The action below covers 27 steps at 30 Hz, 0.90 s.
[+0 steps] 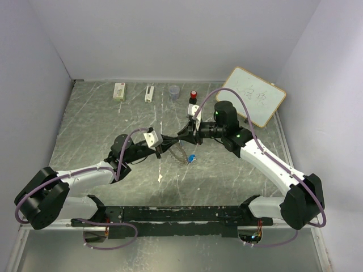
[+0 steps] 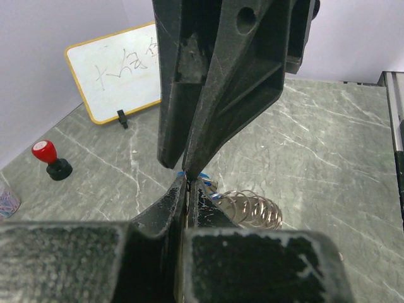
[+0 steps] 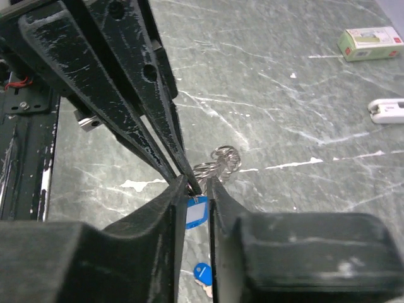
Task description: Put the keys on the keyring
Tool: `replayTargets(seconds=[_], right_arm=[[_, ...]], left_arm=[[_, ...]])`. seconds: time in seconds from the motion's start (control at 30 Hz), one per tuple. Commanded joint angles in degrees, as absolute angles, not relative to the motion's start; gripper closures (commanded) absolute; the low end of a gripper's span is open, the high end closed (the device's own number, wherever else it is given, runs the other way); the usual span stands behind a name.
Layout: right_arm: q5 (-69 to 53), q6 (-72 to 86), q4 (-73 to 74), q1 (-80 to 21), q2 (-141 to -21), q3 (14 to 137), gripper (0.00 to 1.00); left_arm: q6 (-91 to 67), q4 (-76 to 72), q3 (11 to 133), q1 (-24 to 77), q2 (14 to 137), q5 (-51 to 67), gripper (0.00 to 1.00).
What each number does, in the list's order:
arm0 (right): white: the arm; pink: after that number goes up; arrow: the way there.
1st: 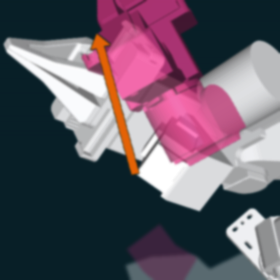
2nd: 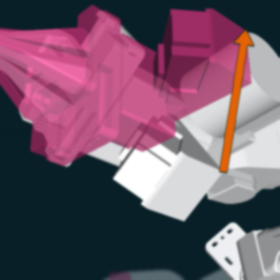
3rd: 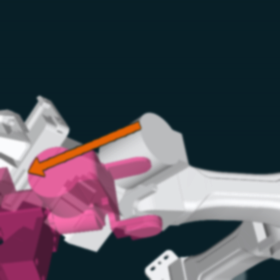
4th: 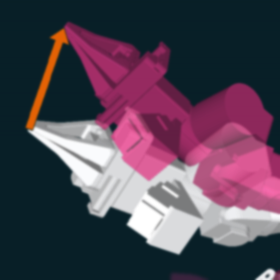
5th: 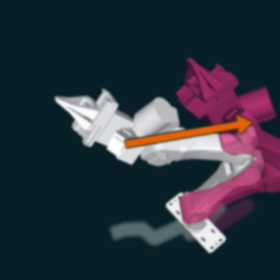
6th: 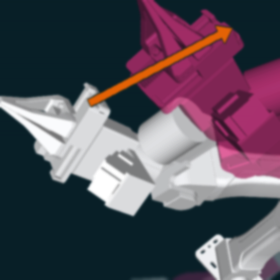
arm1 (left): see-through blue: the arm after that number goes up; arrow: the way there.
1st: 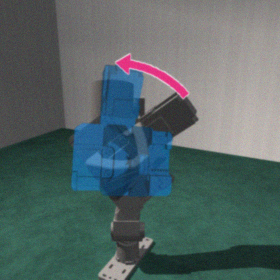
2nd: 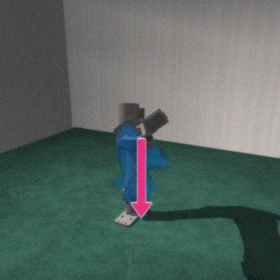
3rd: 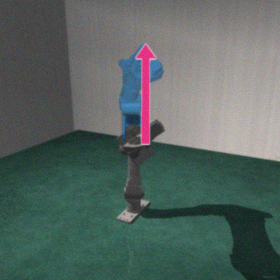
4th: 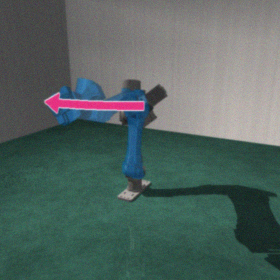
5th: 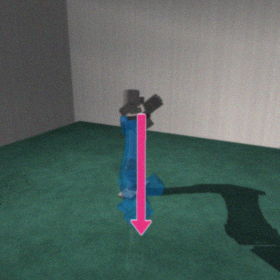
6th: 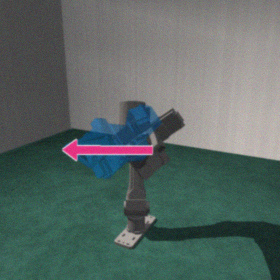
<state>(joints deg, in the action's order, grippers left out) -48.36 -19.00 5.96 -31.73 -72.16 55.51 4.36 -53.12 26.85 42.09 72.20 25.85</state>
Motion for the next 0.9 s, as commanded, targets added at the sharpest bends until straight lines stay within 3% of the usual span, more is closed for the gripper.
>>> replayTargets(seconds=[0.0, 0.07, 0.17, 0.47, 0.87], right_arm=[[-45.6, -15.9, 3.1, -32.0, -69.9, 55.6, 0.73], [-43.0, -14.5, 0.9, -32.0, -67.7, 54.1, 0.61], [-38.4, -12.9, -1.8, -32.0, -64.3, 51.6, 0.52], [-34.0, -12.6, -1.7, -32.0, -59.5, 48.8, 0.51], [-32.9, -11.7, -4.3, -32.2, -62.0, 47.7, 0.52]], left_arm=[[4.2, -51.8, 31.4, 42.2, 70.0, 21.5, 0.93], [4.4, -49.9, 32.3, 42.2, 69.2, 20.4, 0.93], [4.5, -47.1, 34.0, 42.1, 68.7, 19.1, 0.93], [3.6, -46.1, 35.5, 42.1, 69.2, 18.7, 0.93], [2.2, -46.9, 35.9, 42.2, 69.3, 20.2, 0.93]])
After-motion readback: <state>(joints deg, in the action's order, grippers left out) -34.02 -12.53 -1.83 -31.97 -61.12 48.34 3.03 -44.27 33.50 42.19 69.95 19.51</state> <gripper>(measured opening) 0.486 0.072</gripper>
